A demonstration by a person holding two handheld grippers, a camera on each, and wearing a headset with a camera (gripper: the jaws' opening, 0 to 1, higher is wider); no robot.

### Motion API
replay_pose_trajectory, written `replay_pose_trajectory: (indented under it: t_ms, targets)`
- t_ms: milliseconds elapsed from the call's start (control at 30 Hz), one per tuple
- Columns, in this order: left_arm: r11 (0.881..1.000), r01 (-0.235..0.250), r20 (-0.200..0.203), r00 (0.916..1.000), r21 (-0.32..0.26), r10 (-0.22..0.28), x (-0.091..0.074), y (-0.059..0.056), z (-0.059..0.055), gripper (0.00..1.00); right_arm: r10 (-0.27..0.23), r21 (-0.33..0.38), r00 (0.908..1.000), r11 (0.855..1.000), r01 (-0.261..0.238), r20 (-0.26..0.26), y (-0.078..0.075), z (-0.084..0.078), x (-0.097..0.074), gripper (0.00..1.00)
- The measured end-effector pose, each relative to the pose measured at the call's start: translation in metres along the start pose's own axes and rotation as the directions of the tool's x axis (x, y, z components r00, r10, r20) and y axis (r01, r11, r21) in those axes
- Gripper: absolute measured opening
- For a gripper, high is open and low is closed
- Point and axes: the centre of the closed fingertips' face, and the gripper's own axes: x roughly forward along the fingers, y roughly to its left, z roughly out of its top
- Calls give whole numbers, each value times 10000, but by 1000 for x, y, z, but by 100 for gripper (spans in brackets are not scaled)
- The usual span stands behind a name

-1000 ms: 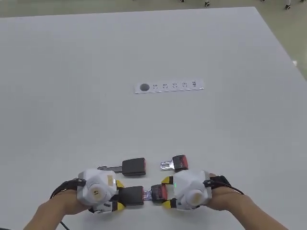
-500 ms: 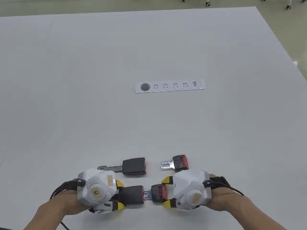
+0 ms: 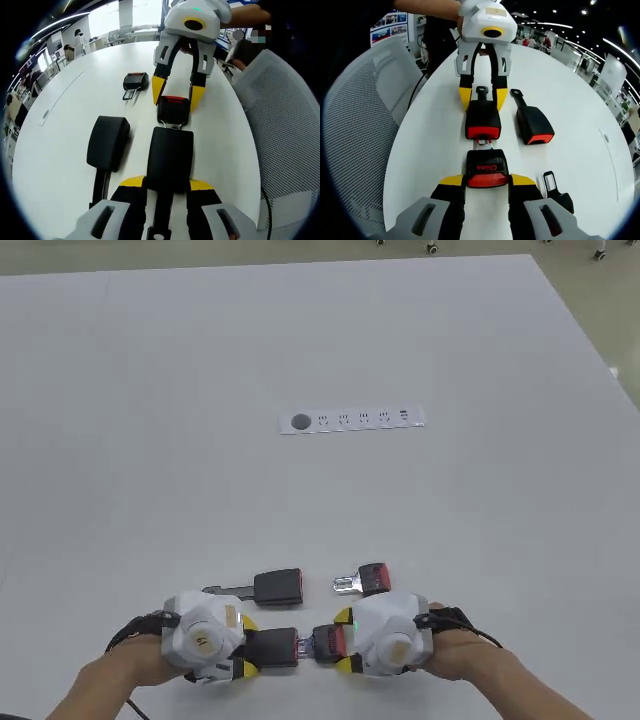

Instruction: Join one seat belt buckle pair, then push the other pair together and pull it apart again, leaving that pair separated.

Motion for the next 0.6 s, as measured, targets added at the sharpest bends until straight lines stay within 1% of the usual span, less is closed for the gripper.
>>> replay_pose_trajectory:
  t_ms: [200, 467, 600]
  targets:
    - [9999, -45, 96, 9999, -129, 47, -1, 0, 0, 31, -12, 44, 10000, 10000, 12, -15, 0, -3, 2, 28]
    - [9997, -68, 130, 9999, -219, 71, 0, 1, -1, 31, -43, 205, 10000, 9998, 43, -10, 1, -3, 5, 28]
    - [9996, -102, 163, 9998, -275, 107, 0, 1, -3, 31, -73, 261, 10000, 9996, 73, -16, 1, -4, 9, 28]
